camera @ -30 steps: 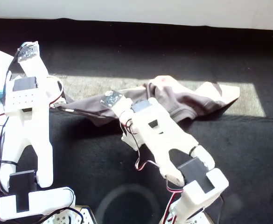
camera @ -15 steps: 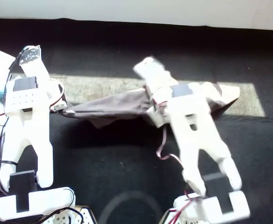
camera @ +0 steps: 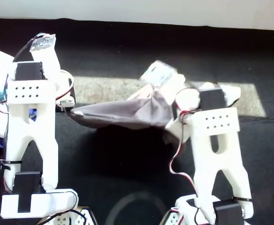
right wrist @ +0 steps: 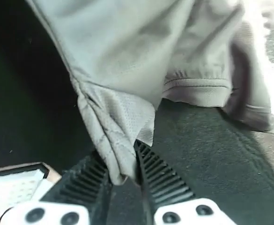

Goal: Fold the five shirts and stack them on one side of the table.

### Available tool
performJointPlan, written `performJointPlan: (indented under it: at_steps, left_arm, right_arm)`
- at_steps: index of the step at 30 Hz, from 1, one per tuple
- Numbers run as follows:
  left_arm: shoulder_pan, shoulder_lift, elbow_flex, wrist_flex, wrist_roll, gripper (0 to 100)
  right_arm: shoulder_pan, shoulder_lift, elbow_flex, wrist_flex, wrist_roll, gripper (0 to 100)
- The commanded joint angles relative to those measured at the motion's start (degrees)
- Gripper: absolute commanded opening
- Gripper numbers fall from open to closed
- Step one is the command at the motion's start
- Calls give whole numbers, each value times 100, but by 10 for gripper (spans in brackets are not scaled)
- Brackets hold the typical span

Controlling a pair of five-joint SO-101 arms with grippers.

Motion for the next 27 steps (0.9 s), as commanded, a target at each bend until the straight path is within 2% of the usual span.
performJointPlan:
  at_steps: [1,5,7,9,13,16,18,21,24,27]
  left_arm:
    - [22,-145,101,-114,-53,9]
    - [-224,-154,778,-677,-53,9]
    - [-435,-154,1138,-1011,-53,9]
    - [-620,-171,1429,-1275,-53,9]
    - [-963,-154,1719,-1582,-53,9]
    - [-1156,-154,1771,-1679,-53,9]
    - [-1253,-154,1754,-1688,-53,9]
    - [-1367,-189,1754,-1688,-53,9]
    - [-1473,-198,1754,-1688,-53,9]
    - [-1499,-198,1727,-1679,-53,9]
  right_arm:
    - [-611,-189,875,-48,79,5]
    - [-1270,-233,2105,-1077,26,9]
    - [-1437,-233,2536,-1666,-440,13]
    - [-1508,-242,2756,-1956,-958,66]
    - [-1464,-259,2343,-1719,-1292,238]
    - [-1437,-259,1543,-1209,-1292,245]
    - [-1174,-251,1033,-1024,-1292,245]
    - [-426,-171,567,-1305,-1301,244]
    - [127,119,936,-2000,-1618,204]
    - [189,734,1578,-2510,-1600,163]
